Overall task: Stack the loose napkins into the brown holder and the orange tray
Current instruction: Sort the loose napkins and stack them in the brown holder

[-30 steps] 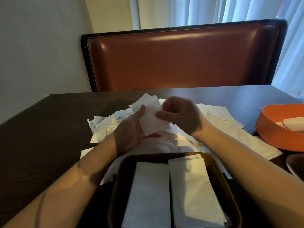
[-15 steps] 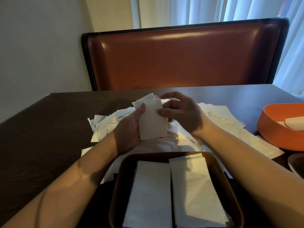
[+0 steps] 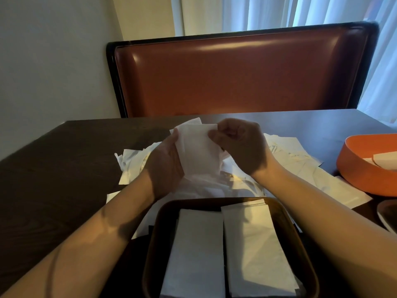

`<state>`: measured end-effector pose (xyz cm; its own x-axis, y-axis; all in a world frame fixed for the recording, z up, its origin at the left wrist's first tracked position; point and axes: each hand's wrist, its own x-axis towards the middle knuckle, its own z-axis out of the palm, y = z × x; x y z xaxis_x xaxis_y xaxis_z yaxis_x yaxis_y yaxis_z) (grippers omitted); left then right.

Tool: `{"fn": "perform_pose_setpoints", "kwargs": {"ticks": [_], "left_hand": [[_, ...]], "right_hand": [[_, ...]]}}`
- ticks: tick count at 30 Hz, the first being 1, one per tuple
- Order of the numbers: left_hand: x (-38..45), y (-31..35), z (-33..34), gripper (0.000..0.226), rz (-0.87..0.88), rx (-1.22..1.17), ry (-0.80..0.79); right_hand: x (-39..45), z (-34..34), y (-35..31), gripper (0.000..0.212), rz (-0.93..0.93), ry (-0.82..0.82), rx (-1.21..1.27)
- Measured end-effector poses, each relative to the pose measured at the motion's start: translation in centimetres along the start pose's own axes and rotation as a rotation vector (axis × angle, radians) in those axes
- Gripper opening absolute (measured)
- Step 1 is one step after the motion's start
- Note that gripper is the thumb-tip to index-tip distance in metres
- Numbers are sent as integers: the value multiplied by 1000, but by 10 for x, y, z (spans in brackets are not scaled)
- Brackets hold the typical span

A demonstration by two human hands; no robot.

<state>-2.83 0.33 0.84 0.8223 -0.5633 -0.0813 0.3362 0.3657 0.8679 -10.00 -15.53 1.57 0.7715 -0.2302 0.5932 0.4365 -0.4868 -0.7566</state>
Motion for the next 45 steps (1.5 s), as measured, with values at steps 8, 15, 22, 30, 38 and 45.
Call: {"fn": "perform_pose_setpoints", "kwargs": {"ticks": [8, 15, 22, 30, 38, 45], "left_hand": [[3, 4, -6, 41, 194, 178, 251], [-3, -8, 7, 44, 89, 280, 108], [1, -8, -3, 36, 128, 274, 4], [3, -2, -2, 36, 15, 112, 171], [-3, -2, 2, 33, 11, 145, 86], [-9, 0, 4, 52, -60, 96, -66]], "right_hand": [[6, -9, 6, 9, 37, 386, -103], [-2, 5, 0, 8, -62, -172, -102], [3, 0, 6, 11, 57, -280, 127], [13, -14, 8, 12, 166, 53, 65], [5, -4, 18, 19, 101, -39, -106], [4, -3, -3, 30, -87, -277, -178]]}}
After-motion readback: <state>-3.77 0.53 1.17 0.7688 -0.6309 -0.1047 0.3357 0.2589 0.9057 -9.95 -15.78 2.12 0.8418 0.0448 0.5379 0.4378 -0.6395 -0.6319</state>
